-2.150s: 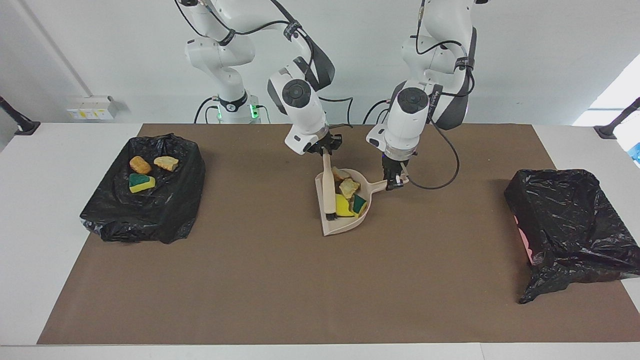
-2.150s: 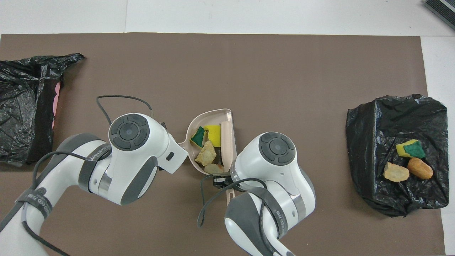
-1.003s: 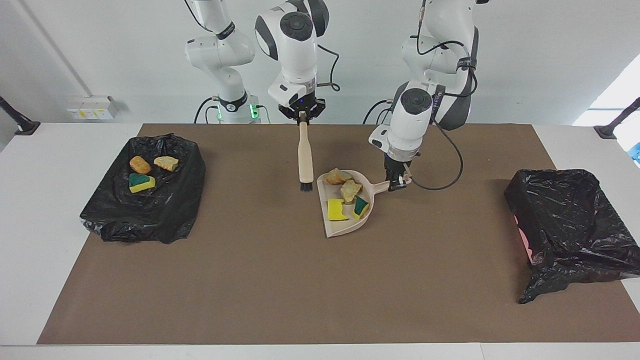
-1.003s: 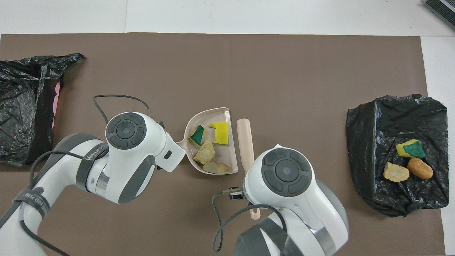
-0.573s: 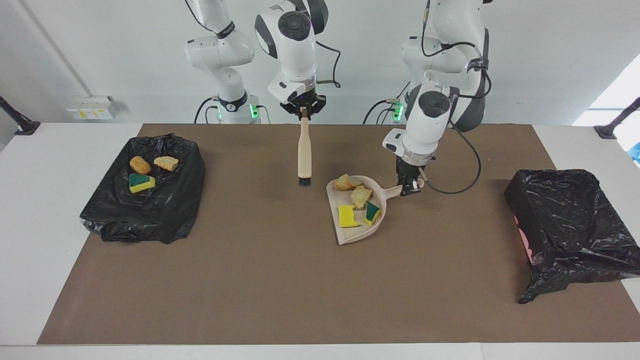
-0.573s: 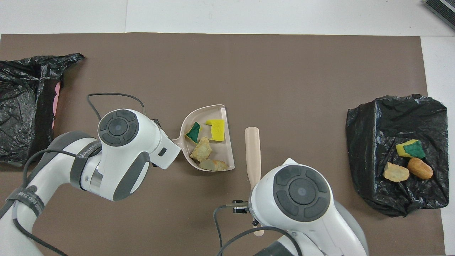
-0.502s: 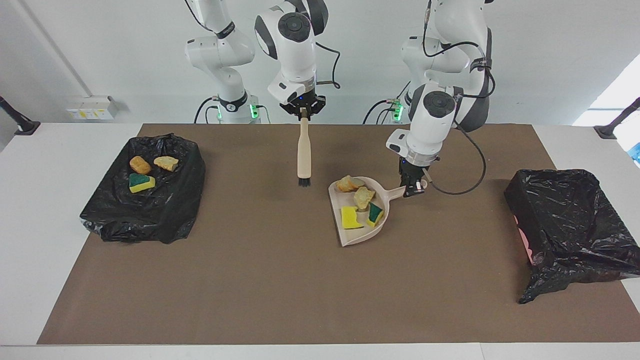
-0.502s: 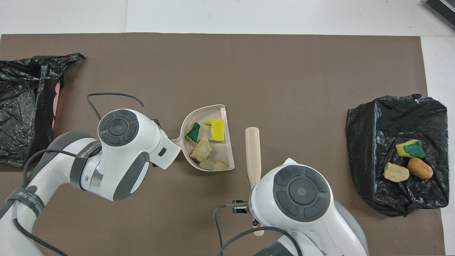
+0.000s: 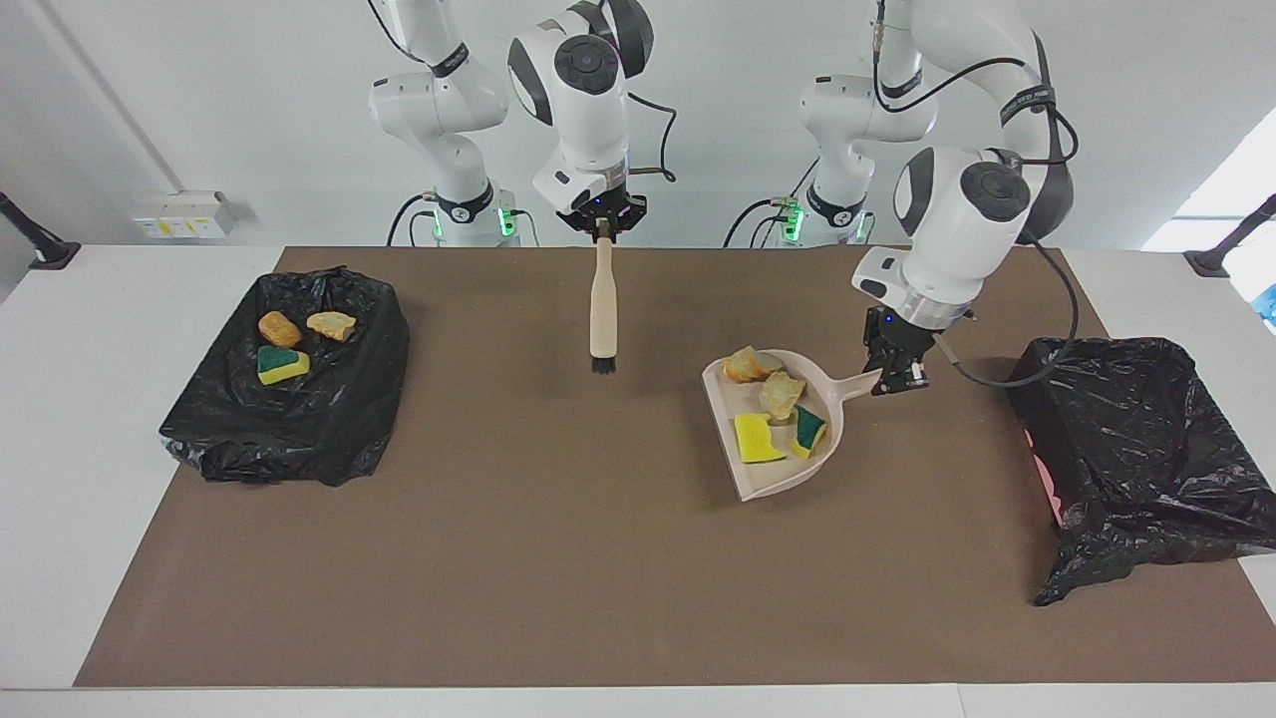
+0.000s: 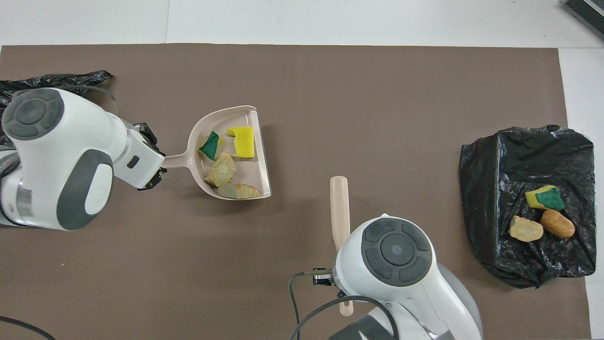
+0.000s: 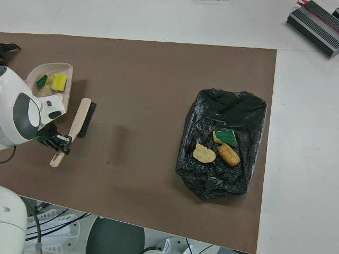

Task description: Sweep and dump trash in bin

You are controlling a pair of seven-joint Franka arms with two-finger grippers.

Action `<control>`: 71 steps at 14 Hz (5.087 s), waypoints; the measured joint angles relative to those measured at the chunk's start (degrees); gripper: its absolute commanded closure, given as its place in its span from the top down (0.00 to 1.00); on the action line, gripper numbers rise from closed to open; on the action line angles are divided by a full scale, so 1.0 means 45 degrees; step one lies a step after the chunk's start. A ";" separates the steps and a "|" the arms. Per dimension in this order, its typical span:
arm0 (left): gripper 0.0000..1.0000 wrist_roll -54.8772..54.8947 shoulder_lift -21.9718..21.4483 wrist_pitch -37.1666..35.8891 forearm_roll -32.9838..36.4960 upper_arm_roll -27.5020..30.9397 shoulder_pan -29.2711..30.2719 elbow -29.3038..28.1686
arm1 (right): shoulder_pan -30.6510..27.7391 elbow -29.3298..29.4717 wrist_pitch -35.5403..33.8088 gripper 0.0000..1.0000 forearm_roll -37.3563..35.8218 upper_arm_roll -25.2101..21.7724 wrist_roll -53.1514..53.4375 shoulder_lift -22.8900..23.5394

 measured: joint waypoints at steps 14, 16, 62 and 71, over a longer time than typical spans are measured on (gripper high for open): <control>0.00 0.5947 0.0778 -0.4139 -0.0201 0.0077 0.5499 0.4290 | 0.0439 -0.0672 0.0799 0.00 0.0294 0.0106 0.0098 0.0005; 0.00 0.6723 0.0968 -0.3907 0.0429 0.0110 0.6585 0.4605 | 0.0949 -0.0999 0.1427 0.00 0.0367 0.0130 0.0628 0.0154; 0.00 0.2497 0.0756 -0.3774 0.6079 -0.0209 0.4591 0.4933 | -0.0176 -0.0734 0.3684 1.00 -0.0983 -0.0083 0.1418 0.1042; 0.00 -0.6400 0.0855 -0.2209 0.2395 -0.0430 0.2215 0.2304 | -0.3211 0.2200 0.2644 1.00 -0.2398 -0.0223 -0.0804 0.0930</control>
